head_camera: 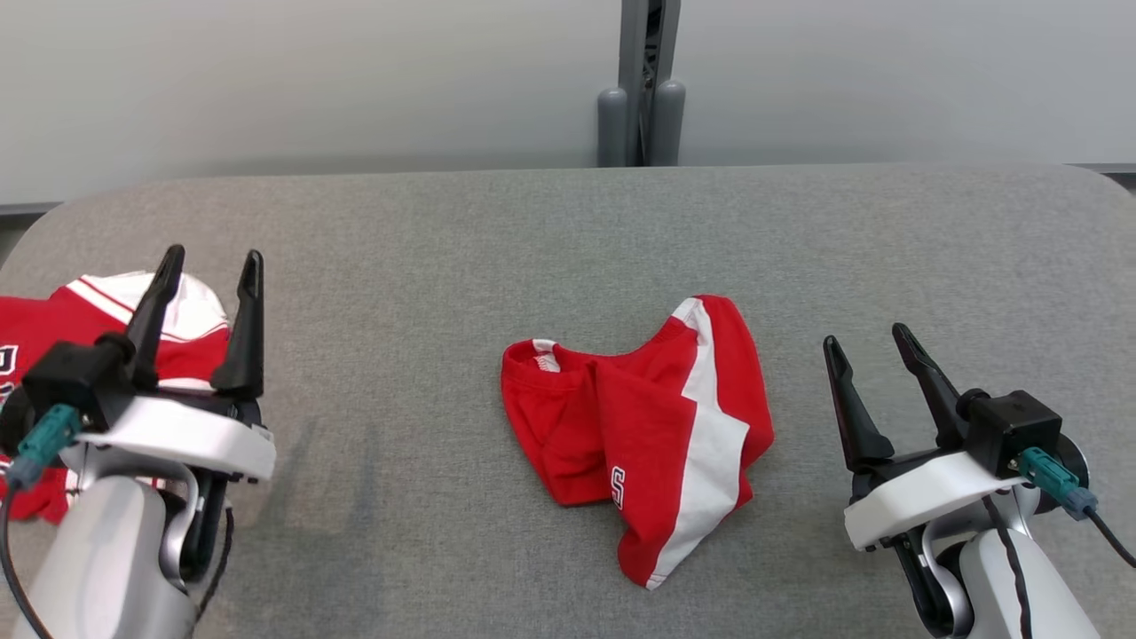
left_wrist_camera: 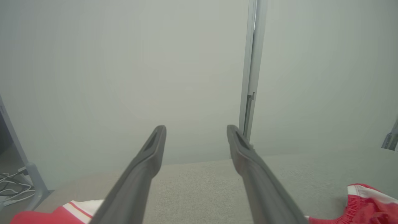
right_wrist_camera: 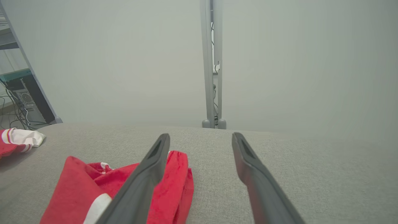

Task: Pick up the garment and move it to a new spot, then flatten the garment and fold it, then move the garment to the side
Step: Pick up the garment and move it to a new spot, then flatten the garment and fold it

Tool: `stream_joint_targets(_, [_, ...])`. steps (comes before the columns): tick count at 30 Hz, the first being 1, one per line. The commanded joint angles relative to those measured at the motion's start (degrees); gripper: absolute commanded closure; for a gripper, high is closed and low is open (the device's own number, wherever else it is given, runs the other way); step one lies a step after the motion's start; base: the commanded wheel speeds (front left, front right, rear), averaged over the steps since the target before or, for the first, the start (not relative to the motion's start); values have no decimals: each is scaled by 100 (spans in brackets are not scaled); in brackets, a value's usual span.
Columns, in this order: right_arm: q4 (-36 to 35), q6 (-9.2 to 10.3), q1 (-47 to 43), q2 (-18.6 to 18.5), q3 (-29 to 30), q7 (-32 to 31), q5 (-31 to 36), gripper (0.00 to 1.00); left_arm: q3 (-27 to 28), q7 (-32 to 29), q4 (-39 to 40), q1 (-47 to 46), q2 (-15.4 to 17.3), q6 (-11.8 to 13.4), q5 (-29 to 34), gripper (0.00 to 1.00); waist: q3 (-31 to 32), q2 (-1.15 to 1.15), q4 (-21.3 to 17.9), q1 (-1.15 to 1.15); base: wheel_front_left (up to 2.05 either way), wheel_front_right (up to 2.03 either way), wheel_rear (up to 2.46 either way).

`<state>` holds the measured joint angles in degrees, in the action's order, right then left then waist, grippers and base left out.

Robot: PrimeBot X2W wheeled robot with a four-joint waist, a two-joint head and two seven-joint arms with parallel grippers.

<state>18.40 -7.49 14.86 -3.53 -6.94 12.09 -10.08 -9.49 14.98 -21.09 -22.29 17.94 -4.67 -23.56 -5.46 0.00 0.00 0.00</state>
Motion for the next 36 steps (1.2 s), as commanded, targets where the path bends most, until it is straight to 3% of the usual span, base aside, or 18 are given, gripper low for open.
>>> stream_joint_targets(1, [40,-1,-55,-8,33,58,-24,0,140,21,195,243,-94,-22,113,0,72,0,-85,0,0,0,0])
stream_joint_targets(22, [308,-1,-107,41,285,167,-24,0,945,21,1471,1696,-1074,29,868,0,141,0,-192,0,0,0,0])
stream_joint_targets(36, [474,-1,-71,49,297,199,-26,0,1096,21,1290,1842,-1344,-33,1145,0,149,0,-261,0,0,0,0])
